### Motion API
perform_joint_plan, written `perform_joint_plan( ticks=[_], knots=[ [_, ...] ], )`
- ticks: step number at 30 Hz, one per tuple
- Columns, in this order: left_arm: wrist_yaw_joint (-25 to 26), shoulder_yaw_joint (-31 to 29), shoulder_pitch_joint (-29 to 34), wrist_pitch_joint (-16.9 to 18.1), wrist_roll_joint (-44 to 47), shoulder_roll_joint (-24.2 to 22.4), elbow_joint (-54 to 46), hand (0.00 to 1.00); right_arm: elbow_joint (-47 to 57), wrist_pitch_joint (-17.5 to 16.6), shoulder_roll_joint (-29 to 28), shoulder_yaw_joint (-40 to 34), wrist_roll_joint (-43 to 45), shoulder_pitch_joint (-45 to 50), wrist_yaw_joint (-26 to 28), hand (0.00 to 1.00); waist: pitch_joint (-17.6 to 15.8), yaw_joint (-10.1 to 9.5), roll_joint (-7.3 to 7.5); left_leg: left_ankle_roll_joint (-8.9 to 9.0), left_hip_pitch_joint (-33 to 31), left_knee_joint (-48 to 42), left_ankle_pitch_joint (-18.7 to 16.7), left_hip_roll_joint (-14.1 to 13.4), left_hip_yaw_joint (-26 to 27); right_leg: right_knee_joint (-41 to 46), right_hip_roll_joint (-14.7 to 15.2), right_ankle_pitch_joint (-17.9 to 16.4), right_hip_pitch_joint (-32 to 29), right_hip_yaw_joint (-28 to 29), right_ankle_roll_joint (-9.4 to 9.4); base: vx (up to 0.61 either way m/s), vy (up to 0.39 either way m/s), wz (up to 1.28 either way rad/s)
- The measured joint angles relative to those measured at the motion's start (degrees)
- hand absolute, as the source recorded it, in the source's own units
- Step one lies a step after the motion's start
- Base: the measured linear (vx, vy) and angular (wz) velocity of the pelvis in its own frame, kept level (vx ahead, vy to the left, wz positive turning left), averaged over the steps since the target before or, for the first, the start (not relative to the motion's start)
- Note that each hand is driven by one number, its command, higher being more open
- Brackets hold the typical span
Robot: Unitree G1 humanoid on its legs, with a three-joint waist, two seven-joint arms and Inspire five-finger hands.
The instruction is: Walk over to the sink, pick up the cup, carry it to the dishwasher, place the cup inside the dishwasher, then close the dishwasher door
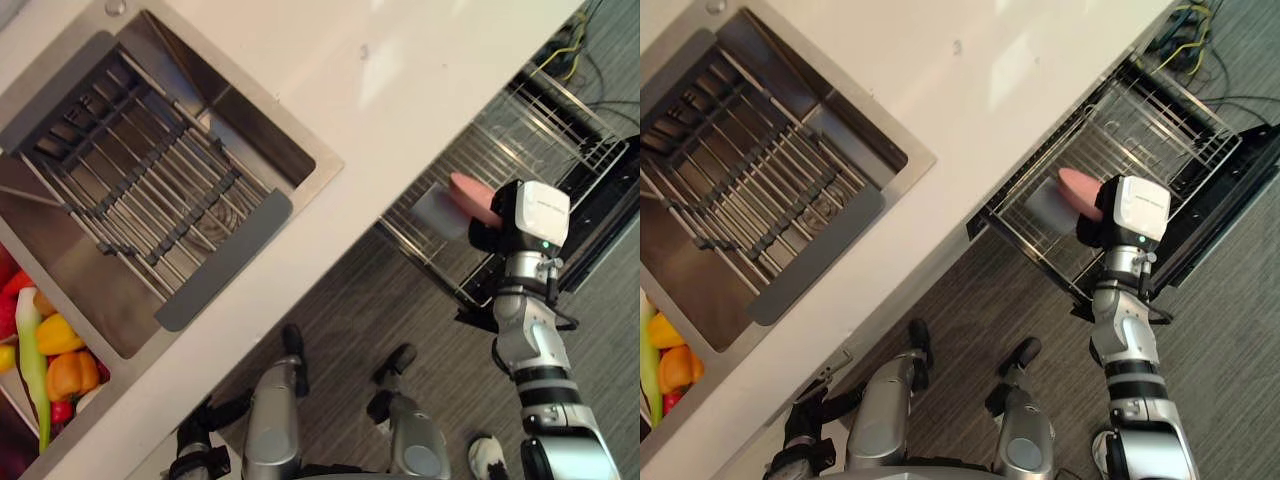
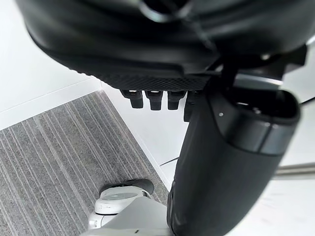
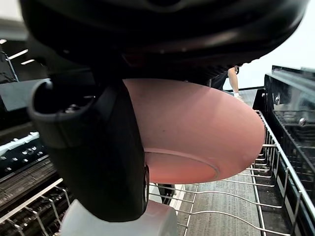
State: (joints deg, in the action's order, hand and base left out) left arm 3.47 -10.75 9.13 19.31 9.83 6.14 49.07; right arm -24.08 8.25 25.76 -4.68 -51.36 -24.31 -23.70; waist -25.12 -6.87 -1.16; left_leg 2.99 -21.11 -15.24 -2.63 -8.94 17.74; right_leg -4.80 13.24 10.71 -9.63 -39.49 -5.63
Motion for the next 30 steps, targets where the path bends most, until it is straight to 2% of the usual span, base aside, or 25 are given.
perform_joint_plan(
  ticks=[4,8,9,17,22,26,30],
  knots=[
    [-1.05,1.17,-1.53,0.03,1.79,0.47,-0.08,1.00,-5.91,3.24,3.32,1.74,3.26,-6.23,-4.53,0.00,-0.90,-0.47,-0.13,-0.41,-1.38,-0.03,0.19,0.73,-0.95,-0.01,0.51,0.18,-0.71,-0.33,-0.18,-0.01,0.085,0.14],
    [-2.15,2.49,-2.63,-0.14,3.77,1.34,0.05,1.00,-9.81,4.78,5.94,1.76,7.58,-10.23,-7.40,0.00,-1.35,-0.62,-0.33,-0.66,-2.45,-0.03,0.35,1.24,-1.35,-0.01,0.93,0.34,-1.52,-0.65,-0.40,-0.02,0.075,0.07],
    [-2.30,2.80,-2.72,-0.17,4.14,1.38,0.05,1.00,-11.20,5.32,6.28,1.77,9.08,-10.91,-7.64,1.00,-1.39,-0.72,-0.35,-0.66,-2.46,-0.03,0.35,1.27,-1.44,-0.01,0.95,0.35,-1.50,-0.71,-0.40,-0.02,0.076,0.03],
    [-2.70,4.39,-3.55,-1.55,4.93,1.91,-0.76,1.00,-16.31,5.97,7.84,1.80,18.31,-11.38,-7.33,1.00,-1.66,-1.17,-0.85,-0.74,-2.54,-0.03,0.40,1.33,-2.18,0.00,0.91,0.35,-1.21,-1.25,-0.40,-0.03,0.071,0.03],
    [-3.49,4.47,-3.54,-1.84,5.93,1.89,-1.35,1.00,-16.02,2.44,8.05,1.52,21.59,-11.42,-7.36,1.00,-1.67,-0.88,-0.89,-0.77,-2.48,-0.51,0.42,1.30,-2.62,-0.01,0.91,0.35,-0.64,-1.55,-0.40,-0.04,0.070,0.03],
    [-3.55,4.45,-3.51,-2.14,5.91,1.80,-1.42,1.00,-5.17,-1.93,7.40,-0.96,25.56,-7.74,-6.81,1.00,-1.64,-0.46,-0.93,-0.77,-2.02,-0.56,0.41,1.22,-2.58,-0.01,0.94,0.35,-0.23,-1.45,-0.40,-0.04,0.070,-0.01],
    [-3.31,4.19,-2.66,-3.23,5.89,1.54,-0.89,1.00,10.98,-6.88,2.46,-5.98,26.68,-0.35,-5.80,1.00,-1.43,-0.03,-0.79,-0.77,1.09,0.63,0.42,1.14,-1.22,-0.01,1.08,0.35,1.53,-0.35,-0.40,-0.01,0.070,-0.13]
  ],
)
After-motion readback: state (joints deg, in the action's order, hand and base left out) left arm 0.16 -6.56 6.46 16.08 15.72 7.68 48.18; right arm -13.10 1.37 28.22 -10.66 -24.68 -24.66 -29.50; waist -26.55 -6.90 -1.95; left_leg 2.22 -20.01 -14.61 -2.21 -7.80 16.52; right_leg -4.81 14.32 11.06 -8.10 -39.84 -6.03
